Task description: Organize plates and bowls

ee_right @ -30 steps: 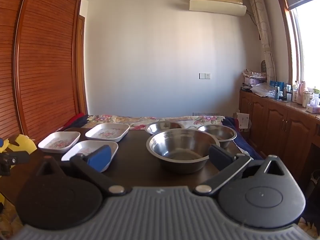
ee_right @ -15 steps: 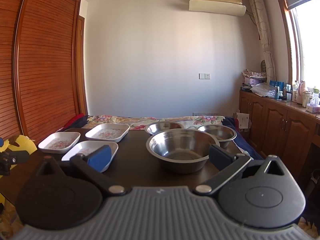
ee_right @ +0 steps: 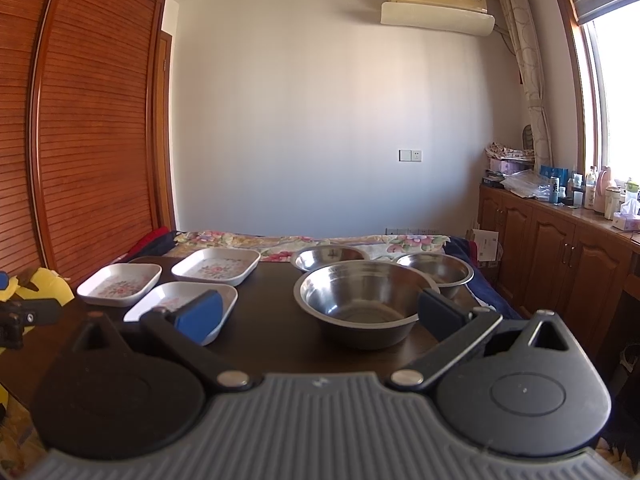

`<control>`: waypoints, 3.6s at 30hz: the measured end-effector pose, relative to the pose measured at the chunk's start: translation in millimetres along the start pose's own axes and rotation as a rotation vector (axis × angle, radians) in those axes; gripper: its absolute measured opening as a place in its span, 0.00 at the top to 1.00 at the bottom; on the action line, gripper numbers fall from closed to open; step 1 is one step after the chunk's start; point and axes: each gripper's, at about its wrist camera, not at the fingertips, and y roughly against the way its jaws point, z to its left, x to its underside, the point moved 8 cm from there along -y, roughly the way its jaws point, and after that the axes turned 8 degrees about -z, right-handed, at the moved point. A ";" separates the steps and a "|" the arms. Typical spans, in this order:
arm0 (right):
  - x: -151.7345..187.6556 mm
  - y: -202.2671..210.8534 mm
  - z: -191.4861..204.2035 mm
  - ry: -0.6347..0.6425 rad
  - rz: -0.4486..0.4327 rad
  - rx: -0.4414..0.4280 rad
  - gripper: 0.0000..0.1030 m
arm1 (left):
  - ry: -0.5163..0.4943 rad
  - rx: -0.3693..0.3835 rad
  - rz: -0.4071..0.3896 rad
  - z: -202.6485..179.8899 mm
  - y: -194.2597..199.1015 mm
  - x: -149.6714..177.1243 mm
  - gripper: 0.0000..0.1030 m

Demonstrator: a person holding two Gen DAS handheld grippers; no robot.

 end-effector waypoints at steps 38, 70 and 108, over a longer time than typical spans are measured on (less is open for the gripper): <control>3.5 0.8 1.6 -0.007 0.008 -0.002 0.00 | 0.000 0.002 0.015 -1.3 -3.8 9.9 0.00; 12.5 -71.1 73.7 0.046 0.106 -0.258 0.00 | -0.016 0.008 0.123 24.5 -56.6 19.9 0.00; 65.3 -173.2 102.0 0.075 0.379 -0.388 0.48 | 0.085 0.219 0.250 38.7 -185.7 35.5 0.70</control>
